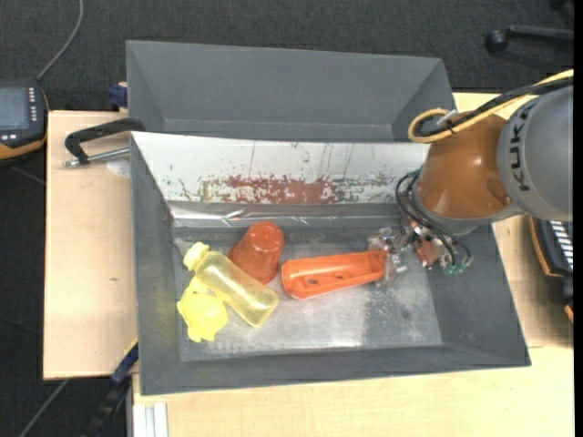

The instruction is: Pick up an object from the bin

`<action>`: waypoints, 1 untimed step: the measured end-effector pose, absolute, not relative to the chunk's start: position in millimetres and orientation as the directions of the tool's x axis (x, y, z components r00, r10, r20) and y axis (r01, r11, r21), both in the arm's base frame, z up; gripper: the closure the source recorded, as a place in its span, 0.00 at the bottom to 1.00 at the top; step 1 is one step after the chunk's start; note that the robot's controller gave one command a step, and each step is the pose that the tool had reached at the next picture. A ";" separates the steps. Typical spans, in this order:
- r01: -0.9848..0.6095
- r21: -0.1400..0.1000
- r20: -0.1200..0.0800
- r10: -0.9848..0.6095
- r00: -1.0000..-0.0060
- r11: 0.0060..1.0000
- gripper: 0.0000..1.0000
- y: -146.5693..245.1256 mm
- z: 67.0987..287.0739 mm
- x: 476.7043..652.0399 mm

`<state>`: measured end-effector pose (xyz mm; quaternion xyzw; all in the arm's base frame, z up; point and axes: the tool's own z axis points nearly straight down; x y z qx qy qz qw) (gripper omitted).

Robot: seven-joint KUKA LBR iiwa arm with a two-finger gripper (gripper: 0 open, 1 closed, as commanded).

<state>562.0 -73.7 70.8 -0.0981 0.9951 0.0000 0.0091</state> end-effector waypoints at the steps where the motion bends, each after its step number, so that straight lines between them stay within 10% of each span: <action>1: -0.351 -0.007 -0.024 -0.351 -0.936 0.936 1.00 -93.7 129.2 550.8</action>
Offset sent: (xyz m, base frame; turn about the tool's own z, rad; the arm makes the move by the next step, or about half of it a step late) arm 0.0000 0.0000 0.0000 0.0000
